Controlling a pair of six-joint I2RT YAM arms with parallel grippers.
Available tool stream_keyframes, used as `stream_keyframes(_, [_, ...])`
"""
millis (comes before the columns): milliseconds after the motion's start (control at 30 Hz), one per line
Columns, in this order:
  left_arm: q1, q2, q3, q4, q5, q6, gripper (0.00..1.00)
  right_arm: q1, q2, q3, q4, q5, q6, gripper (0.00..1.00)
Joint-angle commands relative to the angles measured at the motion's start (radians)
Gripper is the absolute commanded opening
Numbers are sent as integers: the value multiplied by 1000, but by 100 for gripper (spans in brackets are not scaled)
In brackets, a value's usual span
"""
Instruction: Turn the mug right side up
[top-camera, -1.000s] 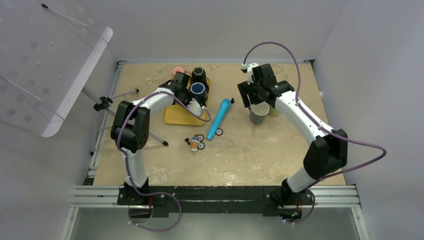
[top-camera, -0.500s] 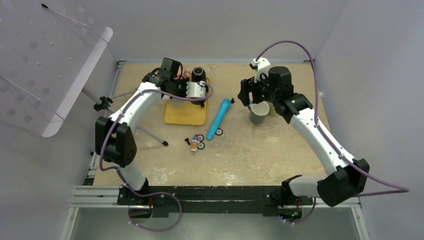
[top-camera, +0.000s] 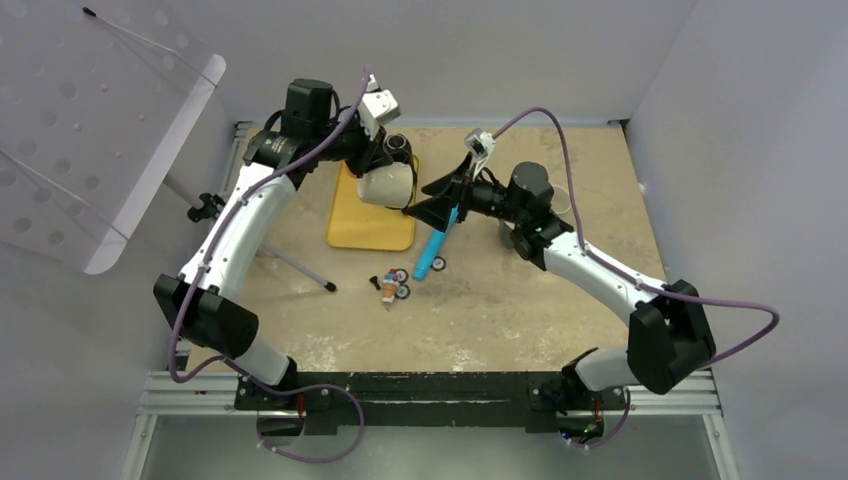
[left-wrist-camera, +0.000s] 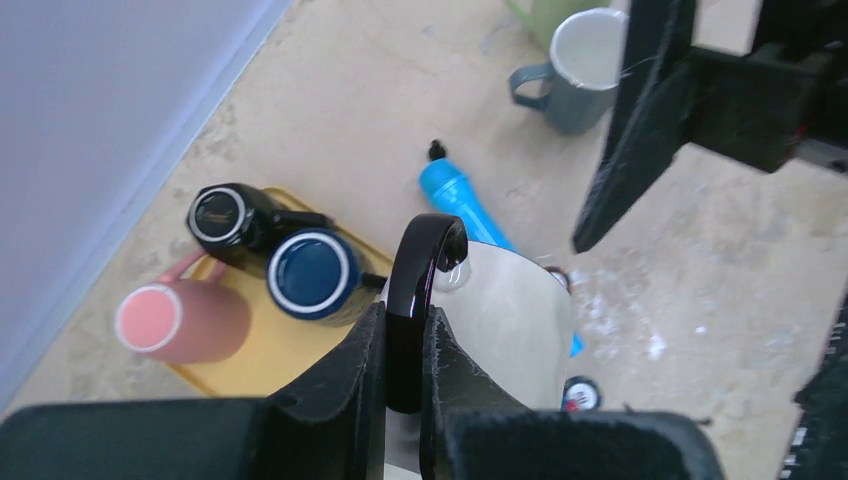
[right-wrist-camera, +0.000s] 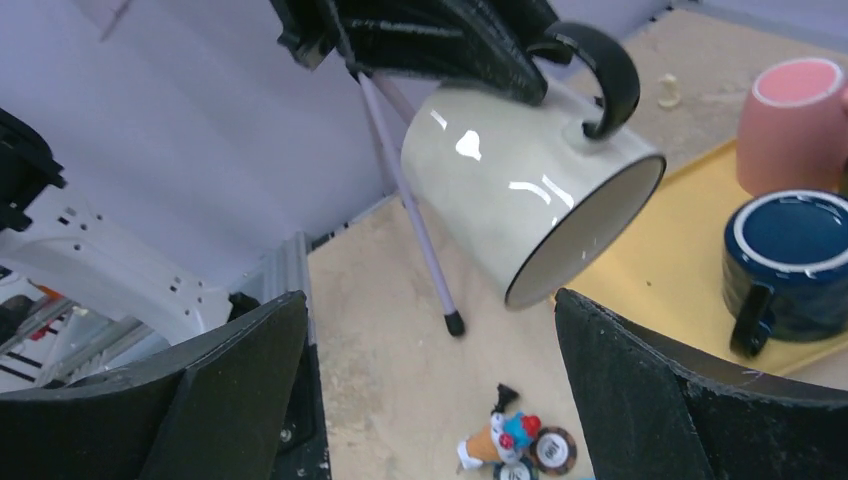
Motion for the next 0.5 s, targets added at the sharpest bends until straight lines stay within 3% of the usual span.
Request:
stream_keyframes(0, [4, -79, 29, 70, 207, -226, 0, 12, 41, 47, 282, -85, 151, 97])
stream_keyframes(233, [4, -119, 15, 110, 320, -334, 0, 18, 120, 90, 289, -114, 200, 84])
stream_keyframes(267, [3, -119, 13, 110, 333, -333, 0, 18, 119, 87, 314, -128, 210, 73])
stream_keyframes(300, [4, -118, 8, 109, 346, -334, 0, 18, 116, 85, 349, -146, 218, 50])
stream_keyframes(333, [3, -117, 0, 109, 362, -332, 0, 18, 111, 87, 355, -158, 221, 15])
stream_keyframes(367, [3, -115, -6, 107, 364, -332, 0, 18, 100, 88, 344, -159, 213, 0])
stream_keyframes(400, [4, -113, -7, 100, 344, -335, 13, 18, 84, 94, 295, -152, 181, 0])
stream_keyframes(467, [5, -109, 8, 64, 245, -302, 81, 18, 39, 131, 55, -50, 34, 0])
